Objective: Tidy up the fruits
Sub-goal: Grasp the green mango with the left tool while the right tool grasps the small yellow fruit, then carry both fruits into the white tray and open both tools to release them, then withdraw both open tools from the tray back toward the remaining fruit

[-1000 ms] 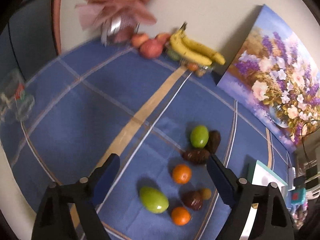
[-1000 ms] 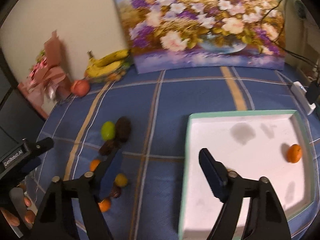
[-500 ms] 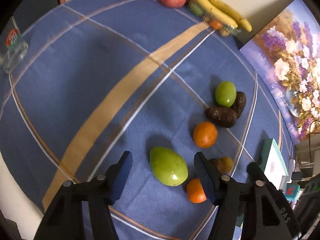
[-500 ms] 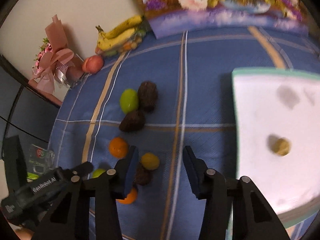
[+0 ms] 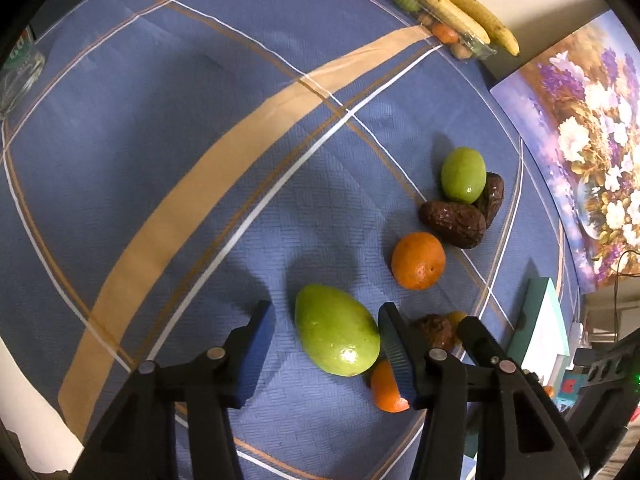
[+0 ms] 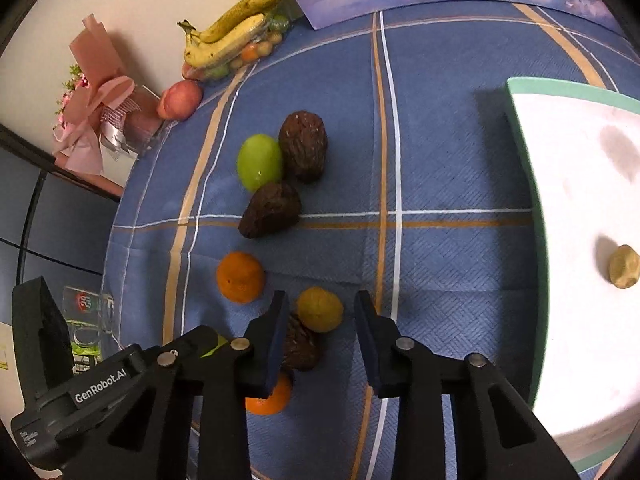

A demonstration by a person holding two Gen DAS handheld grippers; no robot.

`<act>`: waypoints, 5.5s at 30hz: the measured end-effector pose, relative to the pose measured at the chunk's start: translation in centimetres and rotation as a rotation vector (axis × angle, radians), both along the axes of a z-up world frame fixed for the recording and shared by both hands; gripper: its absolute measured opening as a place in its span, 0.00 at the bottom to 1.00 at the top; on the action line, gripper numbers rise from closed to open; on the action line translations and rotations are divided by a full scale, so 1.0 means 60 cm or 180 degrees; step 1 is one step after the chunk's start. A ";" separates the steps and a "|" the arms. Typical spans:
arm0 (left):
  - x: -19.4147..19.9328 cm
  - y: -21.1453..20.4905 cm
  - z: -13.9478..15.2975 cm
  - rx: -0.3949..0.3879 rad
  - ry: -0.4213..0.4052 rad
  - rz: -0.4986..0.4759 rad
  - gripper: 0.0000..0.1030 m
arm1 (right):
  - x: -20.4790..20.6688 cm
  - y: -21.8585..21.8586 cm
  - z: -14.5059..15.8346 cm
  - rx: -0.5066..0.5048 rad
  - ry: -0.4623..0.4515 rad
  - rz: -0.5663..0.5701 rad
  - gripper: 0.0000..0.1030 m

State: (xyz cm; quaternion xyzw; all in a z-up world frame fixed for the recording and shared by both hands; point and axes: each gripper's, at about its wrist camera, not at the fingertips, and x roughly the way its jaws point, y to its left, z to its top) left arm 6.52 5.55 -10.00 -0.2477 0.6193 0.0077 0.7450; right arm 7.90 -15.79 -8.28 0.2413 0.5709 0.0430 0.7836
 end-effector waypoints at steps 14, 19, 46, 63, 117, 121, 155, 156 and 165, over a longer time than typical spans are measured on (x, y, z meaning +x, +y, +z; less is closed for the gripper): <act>0.010 -0.004 -0.003 -0.0063 -0.0118 0.0041 0.44 | 0.000 -0.002 0.011 -0.0034 -0.0096 0.0012 0.26; 0.010 -0.005 0.023 -0.0018 -0.0305 0.0040 0.44 | -0.012 -0.038 0.040 -0.0225 -0.0148 -0.0213 0.26; -0.050 -0.270 0.137 -0.0178 -0.1053 -0.1466 0.44 | -0.166 -0.361 0.120 -0.0982 -0.0097 -0.1753 0.26; -0.112 -0.432 0.089 0.0061 -0.0913 -0.2455 0.44 | -0.220 -0.407 0.122 -0.0978 -0.0063 -0.2045 0.26; -0.047 -0.361 0.072 0.0520 -0.0970 -0.1665 0.99 | -0.198 -0.394 0.044 -0.1033 0.0166 -0.1797 0.89; -0.045 -0.357 0.074 0.0554 -0.1031 -0.1626 0.99 | -0.199 -0.390 0.050 -0.1084 0.0062 -0.1779 0.90; -0.012 -0.282 0.167 0.0260 -0.1821 -0.1318 1.00 | -0.196 -0.391 0.097 -0.0856 -0.0556 -0.1988 0.90; -0.009 -0.275 0.170 0.0261 -0.1828 -0.1290 1.00 | -0.195 -0.390 0.098 -0.0840 -0.0581 -0.1997 0.90; 0.023 -0.164 0.178 0.0536 -0.1646 -0.0840 1.00 | -0.173 -0.362 0.122 -0.0742 -0.0740 -0.1774 0.90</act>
